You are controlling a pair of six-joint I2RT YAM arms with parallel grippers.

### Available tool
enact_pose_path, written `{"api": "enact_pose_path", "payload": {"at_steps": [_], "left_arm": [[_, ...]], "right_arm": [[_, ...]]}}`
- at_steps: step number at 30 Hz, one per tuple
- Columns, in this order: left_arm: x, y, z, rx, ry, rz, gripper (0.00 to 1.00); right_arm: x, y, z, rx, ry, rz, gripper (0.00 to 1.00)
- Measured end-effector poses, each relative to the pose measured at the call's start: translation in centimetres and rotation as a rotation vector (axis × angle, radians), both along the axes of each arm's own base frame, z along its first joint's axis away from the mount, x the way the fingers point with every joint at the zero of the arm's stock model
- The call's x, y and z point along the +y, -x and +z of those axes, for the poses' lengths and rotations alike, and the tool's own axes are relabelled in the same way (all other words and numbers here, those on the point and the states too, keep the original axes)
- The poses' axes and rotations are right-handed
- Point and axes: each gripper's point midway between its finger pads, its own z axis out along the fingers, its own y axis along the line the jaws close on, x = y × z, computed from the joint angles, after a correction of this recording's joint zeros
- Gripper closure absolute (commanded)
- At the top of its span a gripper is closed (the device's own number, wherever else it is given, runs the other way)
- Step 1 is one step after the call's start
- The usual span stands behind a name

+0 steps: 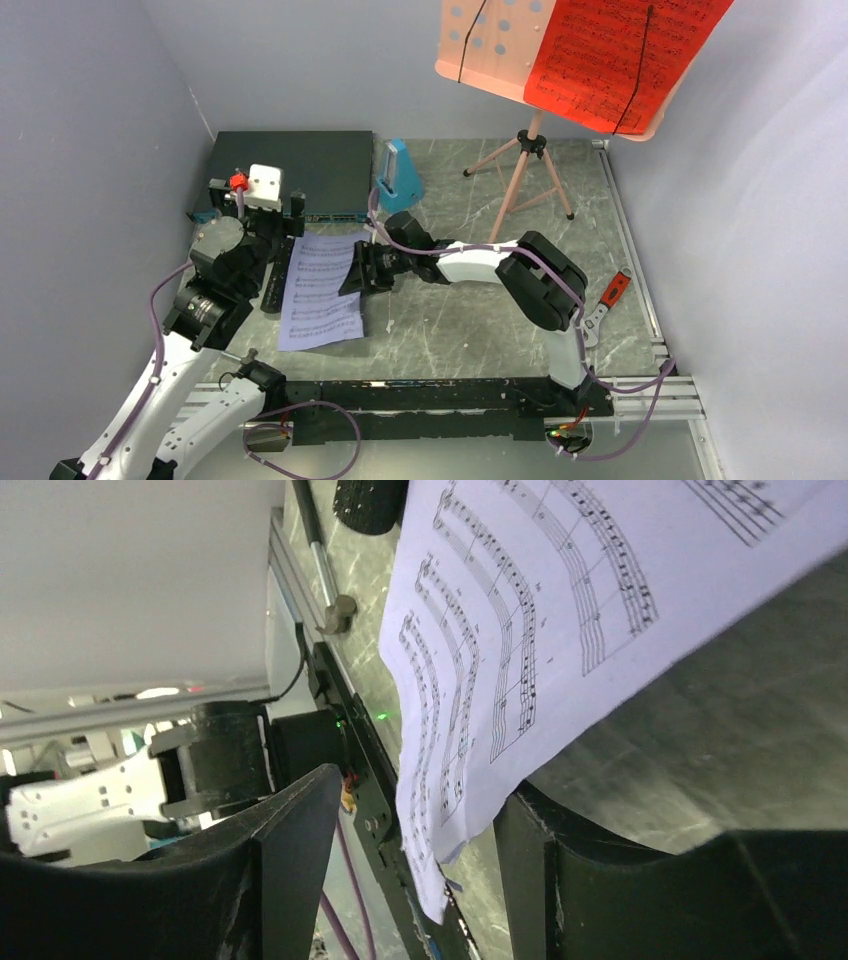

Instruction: Pack up the instrument practice props

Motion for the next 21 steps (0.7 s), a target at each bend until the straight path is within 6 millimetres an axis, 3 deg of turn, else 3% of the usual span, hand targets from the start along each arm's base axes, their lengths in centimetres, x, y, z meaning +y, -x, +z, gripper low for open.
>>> {"api": "enact_pose_path", "payload": {"at_steps": [7,12,16,21], "left_arm": [[-0.6,-0.5,-0.7,0.025,0.004,-0.022,0.07],[-2.0,-1.3,-1.5,0.076,0.011,-0.077,0.07],[-3.7,-1.8,-1.0,0.107,0.036,-0.145,0.07],[-6.4,-2.1,1.0,0.113,0.103,-0.260,0.07]], "right_arm": [[-0.1,1.9,-0.5,-0.069,0.069,0.093,0.29],[-3.1,1.5,-0.5,-0.185,0.186,0.059,0.24],[-5.9,-0.1,2.5,-0.383,0.251,-0.011,0.22],[-10.0,-3.4,9.1,-0.693,0.321,-0.163,0.21]]}}
